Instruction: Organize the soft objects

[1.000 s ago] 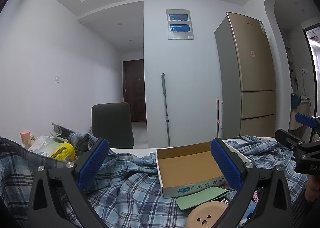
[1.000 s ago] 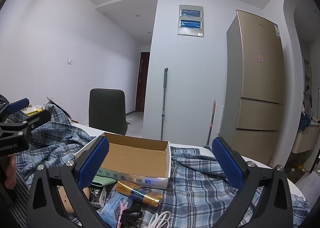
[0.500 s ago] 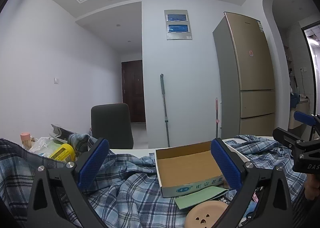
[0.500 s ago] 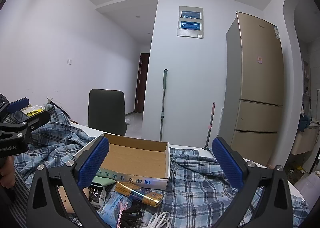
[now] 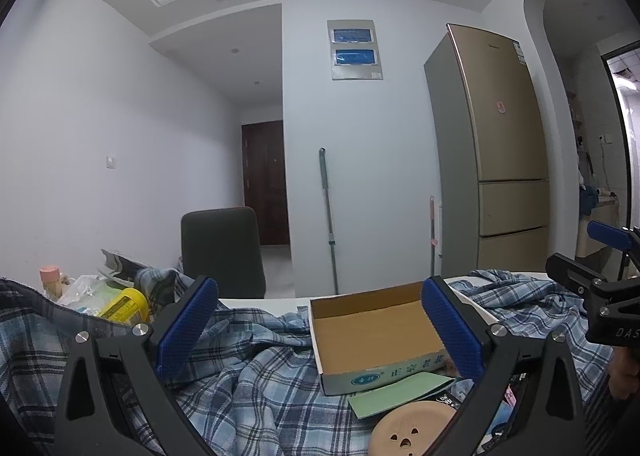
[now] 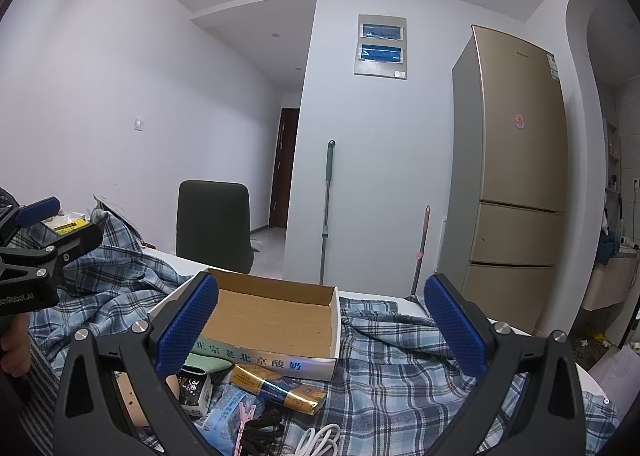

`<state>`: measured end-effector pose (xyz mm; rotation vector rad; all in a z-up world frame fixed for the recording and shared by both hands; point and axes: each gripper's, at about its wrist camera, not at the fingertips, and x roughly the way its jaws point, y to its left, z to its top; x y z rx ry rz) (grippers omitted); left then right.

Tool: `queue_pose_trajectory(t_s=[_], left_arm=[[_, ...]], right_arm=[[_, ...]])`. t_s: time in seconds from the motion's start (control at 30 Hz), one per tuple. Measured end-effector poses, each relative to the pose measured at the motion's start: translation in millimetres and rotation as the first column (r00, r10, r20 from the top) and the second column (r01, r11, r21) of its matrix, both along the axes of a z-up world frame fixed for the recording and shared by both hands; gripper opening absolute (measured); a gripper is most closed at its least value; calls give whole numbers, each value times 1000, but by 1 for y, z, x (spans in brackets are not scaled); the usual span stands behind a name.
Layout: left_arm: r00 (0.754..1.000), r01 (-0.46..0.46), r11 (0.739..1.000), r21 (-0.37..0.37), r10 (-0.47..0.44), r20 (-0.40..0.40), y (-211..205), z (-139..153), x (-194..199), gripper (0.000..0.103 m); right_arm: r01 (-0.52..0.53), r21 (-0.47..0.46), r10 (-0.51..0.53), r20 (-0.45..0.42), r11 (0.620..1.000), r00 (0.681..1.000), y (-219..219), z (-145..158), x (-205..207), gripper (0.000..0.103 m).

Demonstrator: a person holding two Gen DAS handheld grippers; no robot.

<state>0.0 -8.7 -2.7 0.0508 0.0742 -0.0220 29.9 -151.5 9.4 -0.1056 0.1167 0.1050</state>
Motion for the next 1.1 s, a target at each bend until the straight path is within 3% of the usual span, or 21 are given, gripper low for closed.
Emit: queue_pose_trajectory(t_s=[0.37, 0.7, 0.97, 1.1], left_arm=[[1000, 2, 1000, 2, -2, -11, -1, 0, 2, 103], [995, -11, 1000, 2, 12, -100, 1, 12, 9, 103], [987, 12, 1000, -1, -12, -162, 1, 32, 9, 103], [983, 11, 1000, -9, -12, -184, 1, 27, 11, 103]], right_arm=[[2, -1, -2, 2, 1000, 1000, 0, 0, -1, 103], [2, -15, -2, -5, 1000, 1000, 0, 8, -2, 103], [-15, 57, 23, -141, 998, 990, -5, 42, 2, 103], [3, 129, 30, -255, 992, 966, -17, 42, 16, 103]])
